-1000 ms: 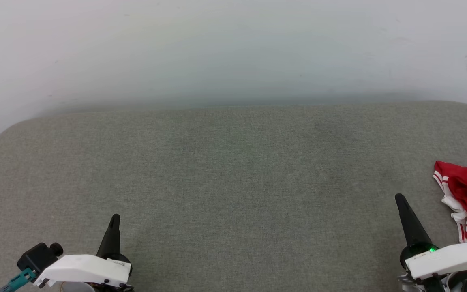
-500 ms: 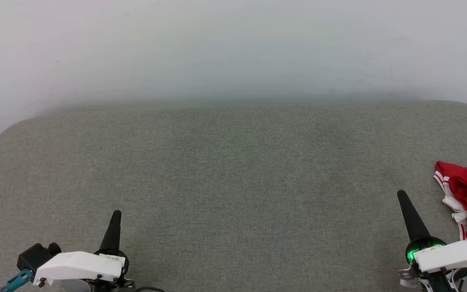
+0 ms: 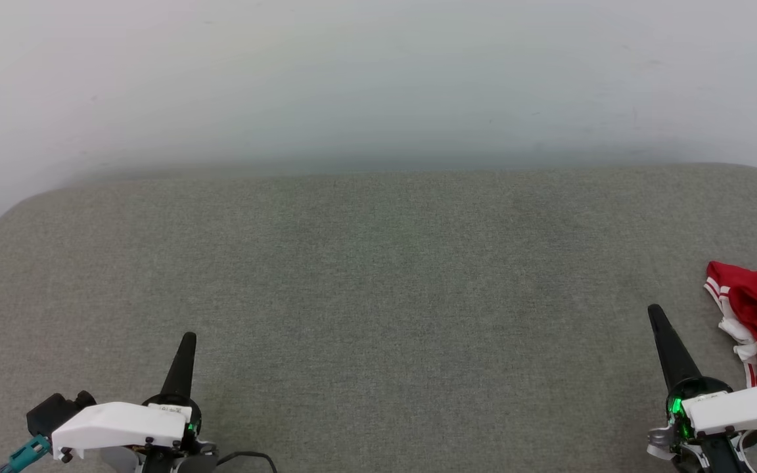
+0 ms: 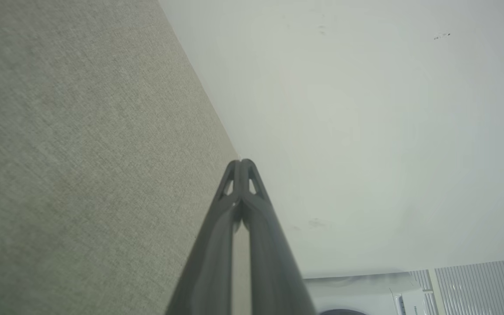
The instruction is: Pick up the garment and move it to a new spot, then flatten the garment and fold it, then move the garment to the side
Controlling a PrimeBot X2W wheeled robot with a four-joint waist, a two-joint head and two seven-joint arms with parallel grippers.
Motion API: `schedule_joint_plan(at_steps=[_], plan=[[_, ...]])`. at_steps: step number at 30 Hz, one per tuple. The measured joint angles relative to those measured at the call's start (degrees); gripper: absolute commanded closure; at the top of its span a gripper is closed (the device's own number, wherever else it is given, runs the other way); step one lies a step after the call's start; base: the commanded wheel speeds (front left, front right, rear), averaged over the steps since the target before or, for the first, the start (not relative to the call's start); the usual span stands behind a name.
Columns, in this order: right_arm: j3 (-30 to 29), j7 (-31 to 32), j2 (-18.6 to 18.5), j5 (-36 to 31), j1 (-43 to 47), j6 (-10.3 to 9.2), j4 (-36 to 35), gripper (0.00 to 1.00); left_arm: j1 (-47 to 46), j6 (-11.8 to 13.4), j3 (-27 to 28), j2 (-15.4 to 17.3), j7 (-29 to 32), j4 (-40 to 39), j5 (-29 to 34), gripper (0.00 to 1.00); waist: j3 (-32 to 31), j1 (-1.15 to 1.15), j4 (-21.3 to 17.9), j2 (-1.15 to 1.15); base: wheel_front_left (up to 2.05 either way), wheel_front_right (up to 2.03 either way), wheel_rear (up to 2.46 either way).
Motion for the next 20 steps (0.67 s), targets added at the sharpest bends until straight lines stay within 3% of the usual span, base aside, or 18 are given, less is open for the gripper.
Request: schedule_joint_plan(at_steps=[20], plan=[[-0.6,0.5,0.1,9.7,-1.7,0.0,2.3,1.0,-1.4,-1.8,2.0,-1.2,2.3,1.0,-8.2,1.0,0.1,0.0,0.2,0.0,0.0,0.0,0.0]])
